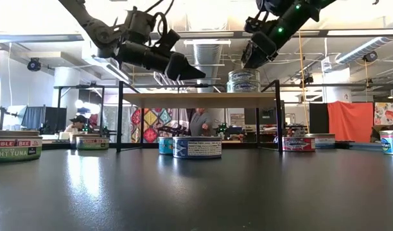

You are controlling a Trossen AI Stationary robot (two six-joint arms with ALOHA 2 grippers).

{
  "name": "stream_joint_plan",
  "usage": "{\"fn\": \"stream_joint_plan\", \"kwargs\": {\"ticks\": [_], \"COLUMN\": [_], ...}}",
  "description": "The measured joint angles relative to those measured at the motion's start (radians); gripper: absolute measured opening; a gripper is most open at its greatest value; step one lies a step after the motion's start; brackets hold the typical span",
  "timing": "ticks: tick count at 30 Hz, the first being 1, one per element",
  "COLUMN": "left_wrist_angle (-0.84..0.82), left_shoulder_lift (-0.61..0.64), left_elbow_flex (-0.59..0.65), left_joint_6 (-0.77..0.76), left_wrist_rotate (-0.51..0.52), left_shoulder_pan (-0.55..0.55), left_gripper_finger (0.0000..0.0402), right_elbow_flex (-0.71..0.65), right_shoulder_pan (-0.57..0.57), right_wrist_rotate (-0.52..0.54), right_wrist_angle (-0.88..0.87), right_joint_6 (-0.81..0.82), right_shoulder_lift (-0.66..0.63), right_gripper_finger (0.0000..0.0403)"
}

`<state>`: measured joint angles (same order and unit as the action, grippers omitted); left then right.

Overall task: Stack canned seafood by type on shelf
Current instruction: Stack the green tuna can on top of the green tuna can on the shelf, then put the top dark blue tuna can on the shelf

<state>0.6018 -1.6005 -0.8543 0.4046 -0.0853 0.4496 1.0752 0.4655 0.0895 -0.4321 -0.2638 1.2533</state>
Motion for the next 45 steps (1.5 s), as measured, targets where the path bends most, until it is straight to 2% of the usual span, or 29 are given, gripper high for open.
{"fn": "stream_joint_plan", "kwargs": {"ticks": [15, 25, 29, 36, 40, 45], "left_wrist_angle": [-0.017, -0.249, -0.292, -0.298, -0.304, -0.282], "left_shoulder_lift": [0.033, 0.175, 0.229, 0.340, 0.397, 0.446], "left_elbow_flex": [0.000, 0.001, 0.034, 0.151, 0.224, 0.327], "left_joint_6": [-0.013, -0.030, -0.058, -0.104, -0.167, -0.282], "left_wrist_rotate": [-0.002, -0.002, 0.021, 0.223, 0.256, 0.263], "left_shoulder_pan": [-0.038, -0.090, -0.143, -0.297, -0.371, -0.440], "left_gripper_finger": [0.0400, 0.0400, 0.0400, 0.0400, 0.0400, 0.0400], "right_elbow_flex": [0.012, 0.082, 0.082, 0.079, 0.045, -0.057], "right_shoulder_pan": [0.008, -0.009, -0.075, -0.258, -0.365, -0.493], "right_wrist_rotate": [0.012, 0.019, 0.018, 0.015, 0.018, 0.082], "right_wrist_angle": [-0.005, 0.002, 0.022, 0.018, 0.057, 0.218], "right_joint_6": [-0.002, -0.037, -0.037, 0.018, 0.093, 0.240], "right_shoulder_lift": [-0.001, -0.004, -0.007, -0.008, 0.003, 0.059], "right_gripper_finger": [0.0012, 0.0012, 0.0012, 0.0012, 0.0012, 0.0012]}}
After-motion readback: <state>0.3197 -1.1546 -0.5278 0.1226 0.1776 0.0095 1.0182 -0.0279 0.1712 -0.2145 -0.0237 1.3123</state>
